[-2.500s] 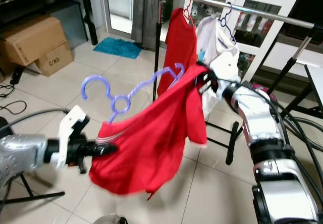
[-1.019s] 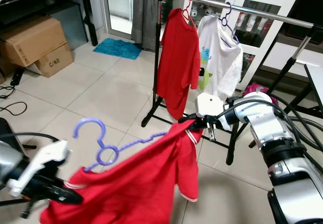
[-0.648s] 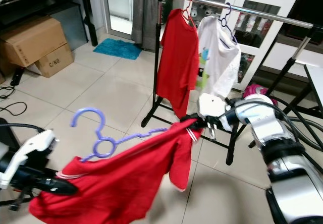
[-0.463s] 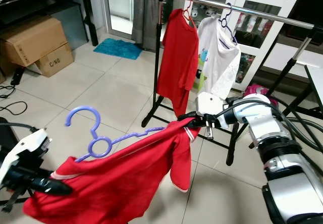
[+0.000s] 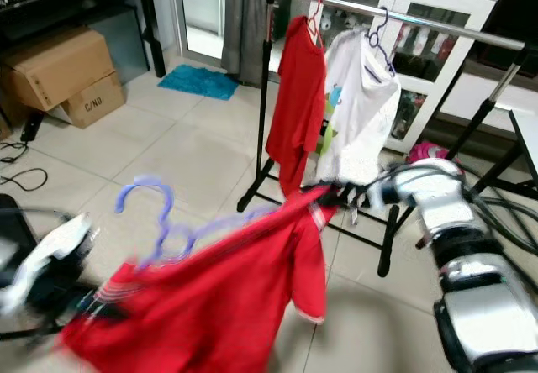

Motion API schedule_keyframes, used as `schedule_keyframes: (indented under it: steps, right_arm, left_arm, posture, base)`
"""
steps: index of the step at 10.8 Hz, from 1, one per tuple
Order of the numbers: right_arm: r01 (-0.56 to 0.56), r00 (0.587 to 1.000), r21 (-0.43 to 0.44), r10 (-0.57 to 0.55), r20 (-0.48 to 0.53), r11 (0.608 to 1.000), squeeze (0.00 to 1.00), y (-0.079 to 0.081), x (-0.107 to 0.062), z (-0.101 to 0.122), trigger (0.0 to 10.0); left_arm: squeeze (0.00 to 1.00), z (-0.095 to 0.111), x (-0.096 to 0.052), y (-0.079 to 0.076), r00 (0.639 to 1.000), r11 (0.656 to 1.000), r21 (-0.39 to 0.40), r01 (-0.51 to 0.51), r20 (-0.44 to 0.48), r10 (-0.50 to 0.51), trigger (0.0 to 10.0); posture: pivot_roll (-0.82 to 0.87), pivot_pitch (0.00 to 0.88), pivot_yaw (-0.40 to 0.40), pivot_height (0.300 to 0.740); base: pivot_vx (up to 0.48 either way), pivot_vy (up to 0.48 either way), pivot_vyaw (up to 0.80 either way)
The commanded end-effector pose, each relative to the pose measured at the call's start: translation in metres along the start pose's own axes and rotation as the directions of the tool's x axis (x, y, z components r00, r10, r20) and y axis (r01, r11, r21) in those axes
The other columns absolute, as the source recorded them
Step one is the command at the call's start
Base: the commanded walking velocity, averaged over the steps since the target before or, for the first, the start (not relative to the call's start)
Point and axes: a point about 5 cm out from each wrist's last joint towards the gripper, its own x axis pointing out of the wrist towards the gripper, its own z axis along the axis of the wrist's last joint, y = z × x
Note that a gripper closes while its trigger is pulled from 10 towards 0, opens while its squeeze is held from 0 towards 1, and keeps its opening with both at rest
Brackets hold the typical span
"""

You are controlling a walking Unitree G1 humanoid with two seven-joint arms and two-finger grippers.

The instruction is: Hang hanger

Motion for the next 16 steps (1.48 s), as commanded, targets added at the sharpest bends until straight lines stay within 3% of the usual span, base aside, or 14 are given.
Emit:
schedule_keyframes:
  steps: [1,3,5,6,7,9,10,12,13,14,16]
  right_arm:
    - [0.153,0.988,0.044,-0.153,0.002,0.987,0.0,-0.012,-0.033,-0.001,0.0]
    - [0.05,0.999,0.051,-0.051,0.017,0.997,0.0,-0.002,-0.018,-0.001,0.0]
    - [0.028,0.999,0.061,-0.03,0.027,0.998,0.0,0.001,-0.015,-0.002,0.0]
    - [0.034,0.999,0.068,-0.036,0.037,0.997,0.0,0.001,-0.015,-0.002,0.0]
    - [0.039,0.998,0.076,-0.044,0.055,0.996,0.0,0.001,-0.016,0.0,0.0]
    - [0.079,0.997,0.064,-0.08,0.022,0.995,0.0,-0.001,-0.02,-0.002,0.0]
    - [0.088,0.996,0.065,-0.088,-0.004,0.994,0.0,-0.001,-0.026,-0.006,0.0]
    - [0.159,0.987,0.095,-0.156,-0.034,0.983,0.0,-0.002,-0.037,-0.014,0.0]
    - [0.187,0.982,0.105,-0.183,-0.043,0.977,0.0,-0.003,-0.04,-0.016,0.0]
    - [0.277,0.96,0.124,-0.269,-0.075,0.953,0.0,-0.007,-0.047,-0.023,0.0]
    - [0.264,0.964,0.116,-0.257,-0.066,0.958,0.0,-0.008,-0.045,-0.02,0.0]
  left_arm:
    - [0.0,-0.007,0.001,0.007,0.998,0.998,-0.022,-0.061,-0.031,0.06,0.0]
    - [0.0,0.001,0.026,0.019,0.991,0.992,0.009,-0.129,0.028,0.128,0.0]
    - [0.0,0.02,0.043,0.031,0.947,0.967,-0.113,-0.229,0.203,0.248,0.0]
    - [0.0,0.025,0.046,0.036,0.922,0.949,-0.176,-0.262,0.245,0.3,0.0]
    - [0.0,0.031,0.05,0.033,0.915,0.952,-0.222,-0.212,0.298,0.274,0.0]
    - [0.0,0.02,0.051,0.019,0.965,0.984,-0.124,-0.13,0.214,0.154,0.0]
    - [0.0,0.007,0.044,0.01,0.99,0.994,-0.066,-0.082,0.108,0.089,0.0]
    - [0.0,-0.009,0.027,-0.001,0.999,1.0,-0.007,-0.03,-0.039,0.03,0.0]
    - [0.0,-0.011,0.024,-0.003,0.998,1.0,0.004,-0.011,-0.069,0.011,0.0]
    - [0.0,-0.017,0.018,-0.009,0.991,0.999,0.001,0.039,-0.13,-0.039,0.0]
    - [0.0,-0.023,0.019,-0.007,0.987,1.0,-0.013,0.017,-0.159,-0.019,0.0]
  posture:
    - [0.13,0.0,-0.035,0.74]
    - [0.13,0.0,-0.038,0.74]
    - [0.12,0.0,-0.04,0.74]
    - [0.12,0.0,-0.04,0.74]
    - [0.12,0.0,-0.038,0.74]
    - [0.12,0.0,-0.035,0.74]
    - [0.12,0.0,-0.037,0.74]
    - [0.12,0.0,-0.04,0.74]
    - [0.12,0.0,-0.04,0.74]
    - [0.12,0.0,-0.038,0.74]
    - [0.12,0.0,-0.037,0.74]
  base:
    - [0.0,0.0,0.0]
    - [0.0,0.0,0.0]
    - [0.0,0.0,0.0]
    - [0.0,0.0,0.0]
    - [0.0,0.0,0.0]
    - [0.0,0.0,0.0]
    - [0.0,0.0,0.0]
    - [0.0,0.0,0.0]
    - [0.0,0.0,0.0]
    - [0.0,0.0,0.0]
    - [0.0,0.0,0.0]
